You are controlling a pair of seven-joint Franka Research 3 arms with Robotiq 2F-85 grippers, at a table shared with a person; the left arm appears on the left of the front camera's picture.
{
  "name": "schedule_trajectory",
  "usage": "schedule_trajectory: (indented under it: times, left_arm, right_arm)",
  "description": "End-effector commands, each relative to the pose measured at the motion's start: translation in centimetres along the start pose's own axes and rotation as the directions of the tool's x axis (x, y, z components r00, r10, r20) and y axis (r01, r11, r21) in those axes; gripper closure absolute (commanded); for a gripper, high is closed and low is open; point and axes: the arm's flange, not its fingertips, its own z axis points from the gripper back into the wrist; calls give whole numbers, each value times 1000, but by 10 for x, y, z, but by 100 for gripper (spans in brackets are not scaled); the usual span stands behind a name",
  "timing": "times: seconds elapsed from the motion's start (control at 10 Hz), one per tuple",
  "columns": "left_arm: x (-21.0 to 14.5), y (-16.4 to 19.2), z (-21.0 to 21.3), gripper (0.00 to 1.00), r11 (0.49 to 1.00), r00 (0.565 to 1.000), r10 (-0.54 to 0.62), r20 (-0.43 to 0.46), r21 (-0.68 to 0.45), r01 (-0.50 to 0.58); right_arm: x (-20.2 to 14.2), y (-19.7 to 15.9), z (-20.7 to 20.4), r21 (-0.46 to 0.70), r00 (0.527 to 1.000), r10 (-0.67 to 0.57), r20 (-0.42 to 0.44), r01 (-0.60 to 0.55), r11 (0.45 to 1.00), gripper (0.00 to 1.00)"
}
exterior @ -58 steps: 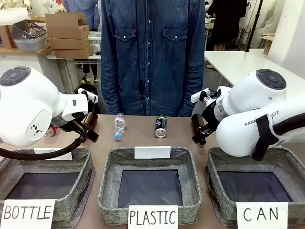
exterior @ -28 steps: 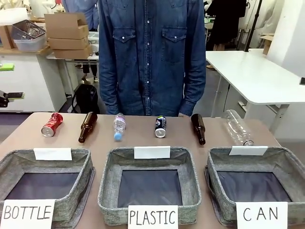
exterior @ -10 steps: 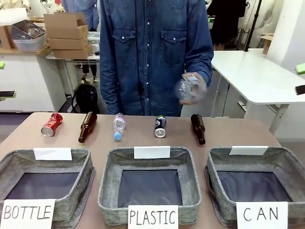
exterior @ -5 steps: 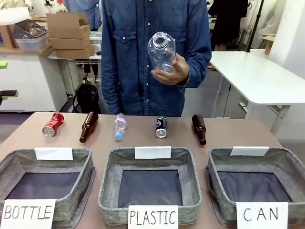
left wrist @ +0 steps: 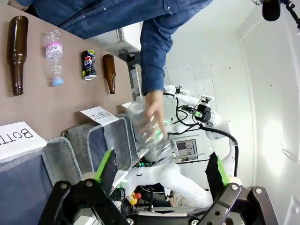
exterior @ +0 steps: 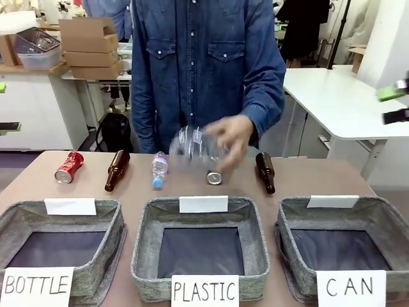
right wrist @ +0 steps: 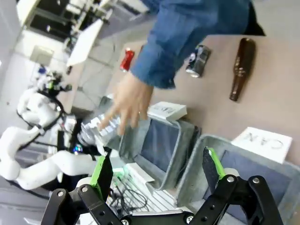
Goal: Sort the can waste into the basket.
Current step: Pick up the can waste from the table and place it in the right Fabric basket.
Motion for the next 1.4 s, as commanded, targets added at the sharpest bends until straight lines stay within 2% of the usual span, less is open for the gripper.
schedule_trajectory:
  times: [0.0,0.3,0.5,0.8,0.9,1.2,1.3]
  left_arm:
    - [0,-1,0,0,1000,1000,-21,0,-17,21]
    - [0,-1,0,0,1000,1000,-21,0,-17,21]
    - [0,-1,0,0,1000,1000,-21,0,-17,21]
    - [0,-1,0,0,1000,1000,-21,0,-17,21]
    - [0,-1,0,0,1000,1000,-21,0,-17,21]
    - [0,-1,0,0,1000,1000,-21,0,-17,21]
    - [0,-1,0,0,1000,1000,-21,0,-17,21]
  right_arm:
    - [15,-7,13,8,999,41,10,-41,999,0]
    - [0,2,24,-115,996,46,75,-37,993,0]
    - [0,4,31,-89,993,61,104,-52,995,0]
    - [35,12,-28,-46,995,91,-51,-93,995,0]
    - [38,12,-33,-52,994,89,-61,-92,994,0]
    - [6,2,14,-46,997,58,45,-56,997,0]
    - [7,3,3,-76,998,57,29,-55,996,0]
